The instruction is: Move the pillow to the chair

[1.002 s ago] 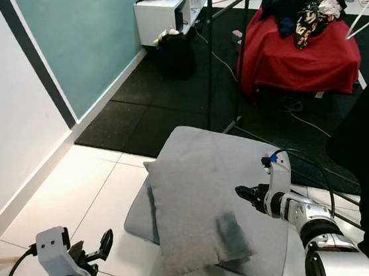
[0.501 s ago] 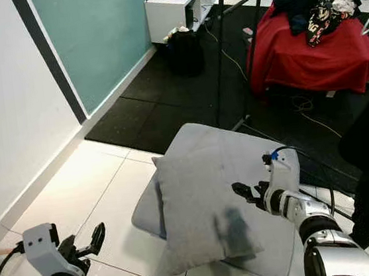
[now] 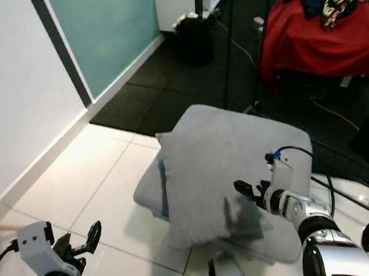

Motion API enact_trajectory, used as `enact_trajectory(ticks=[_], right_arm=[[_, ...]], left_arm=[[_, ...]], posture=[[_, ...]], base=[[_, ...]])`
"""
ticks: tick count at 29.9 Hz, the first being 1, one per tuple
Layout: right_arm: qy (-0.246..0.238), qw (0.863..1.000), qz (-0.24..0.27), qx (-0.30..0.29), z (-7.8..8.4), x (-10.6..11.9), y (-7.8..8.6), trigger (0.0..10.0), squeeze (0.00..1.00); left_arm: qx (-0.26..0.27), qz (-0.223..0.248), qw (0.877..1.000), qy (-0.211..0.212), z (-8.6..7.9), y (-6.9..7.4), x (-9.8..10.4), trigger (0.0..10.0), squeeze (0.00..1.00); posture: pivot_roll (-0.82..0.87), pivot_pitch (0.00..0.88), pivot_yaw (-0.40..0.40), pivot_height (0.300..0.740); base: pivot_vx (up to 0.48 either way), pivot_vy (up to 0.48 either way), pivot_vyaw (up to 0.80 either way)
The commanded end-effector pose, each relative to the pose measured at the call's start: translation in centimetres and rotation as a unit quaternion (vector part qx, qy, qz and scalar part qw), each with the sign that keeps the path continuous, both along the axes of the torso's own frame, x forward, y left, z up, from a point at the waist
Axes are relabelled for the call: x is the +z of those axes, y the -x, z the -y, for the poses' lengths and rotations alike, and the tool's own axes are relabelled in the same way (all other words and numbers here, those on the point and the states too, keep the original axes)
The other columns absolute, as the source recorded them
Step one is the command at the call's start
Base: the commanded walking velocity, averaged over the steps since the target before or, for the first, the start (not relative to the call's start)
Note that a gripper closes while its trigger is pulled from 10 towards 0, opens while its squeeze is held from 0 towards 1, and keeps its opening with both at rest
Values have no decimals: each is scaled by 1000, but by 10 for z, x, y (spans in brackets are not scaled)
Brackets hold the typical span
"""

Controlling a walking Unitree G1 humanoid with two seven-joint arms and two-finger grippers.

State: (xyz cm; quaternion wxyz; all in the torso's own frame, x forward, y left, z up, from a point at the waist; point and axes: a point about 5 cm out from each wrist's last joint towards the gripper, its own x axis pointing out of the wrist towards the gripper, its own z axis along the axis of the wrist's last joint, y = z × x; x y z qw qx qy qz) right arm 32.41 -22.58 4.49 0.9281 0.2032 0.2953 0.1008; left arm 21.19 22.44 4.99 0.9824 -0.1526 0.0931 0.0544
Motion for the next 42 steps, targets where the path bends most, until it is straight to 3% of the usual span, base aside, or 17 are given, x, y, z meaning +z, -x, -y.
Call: enact_trajectory(ticks=[1,13,14,17,18,21,22,23,24,25,26,35,36,38,40,42], right_arm=[[-4,1000,0,-15,1,-1,0,10000,0],[-40,996,30,-71,9,11,-8,10000,0],[-71,995,27,-67,3,11,-9,10000,0],[-96,993,23,-60,-2,10,-9,10000,0],[-111,993,-18,24,-24,1,-3,10000,0],[-114,989,-53,81,-36,-6,5,10000,0],[-118,986,-68,92,-38,-7,7,4902,0],[-120,985,-78,100,-39,-8,8,4902,0],[-113,984,-92,105,-38,-10,10,627,0],[-108,983,-100,107,-38,-11,12,627,0],[-105,983,-105,106,-37,-11,12,0,0],[-84,986,-108,95,-31,-9,10,0,0],[-84,991,-75,67,-26,-2,2,0,0],[-84,991,-75,67,-26,-2,2,0,0],[-88,996,-16,26,-17,10,-8,0,0],[-90,996,3,17,-15,14,-11,0,0]], left_arm=[[5,-8,1000,3,-4,4,-1,10000,0],[-1,-16,1000,-3,-7,15,4,10000,0],[-2,-18,1000,-6,-9,17,5,10000,0],[-2,-20,1000,-8,-10,19,5,10000,0],[-2,-22,1000,-14,-13,21,7,10000,0],[-2,-23,1000,-17,-15,23,9,10000,0],[-2,-24,1000,-18,-15,24,9,10000,0],[-2,-24,1000,-19,-15,24,9,10000,0],[-2,-25,999,-19,-15,25,9,10000,0],[-3,-26,999,-19,-15,25,9,10000,0],[-3,-26,999,-19,-15,25,9,10000,0],[-3,-29,999,-18,-15,27,9,10000,0],[-4,-30,999,-17,-14,27,10,10000,0],[-4,-30,999,-17,-14,27,10,10000,0],[-4,-29,999,-15,-14,26,10,10000,0],[-4,-29,999,-14,-13,26,10,10000,0]], posture=[[-79,137,-15,580],[-41,178,13,545],[-28,190,23,545],[-28,190,23,545],[-18,200,29,545],[-17,202,30,545],[-17,208,30,545],[-17,208,30,545],[-18,209,30,545],[-18,209,30,545],[-19,211,31,545],[-21,213,29,545],[-26,210,27,545],[-26,210,27,545],[-31,206,23,545],[-31,206,22,545]], base=[[0,0,0],[0,0,0],[0,0,0],[0,0,0],[0,0,0],[0,0,0],[0,0,0],[0,0,0],[0,0,0],[0,0,0],[0,0,0],[0,0,0],[0,0,0],[0,0,0],[0,0,0],[0,0,0]])
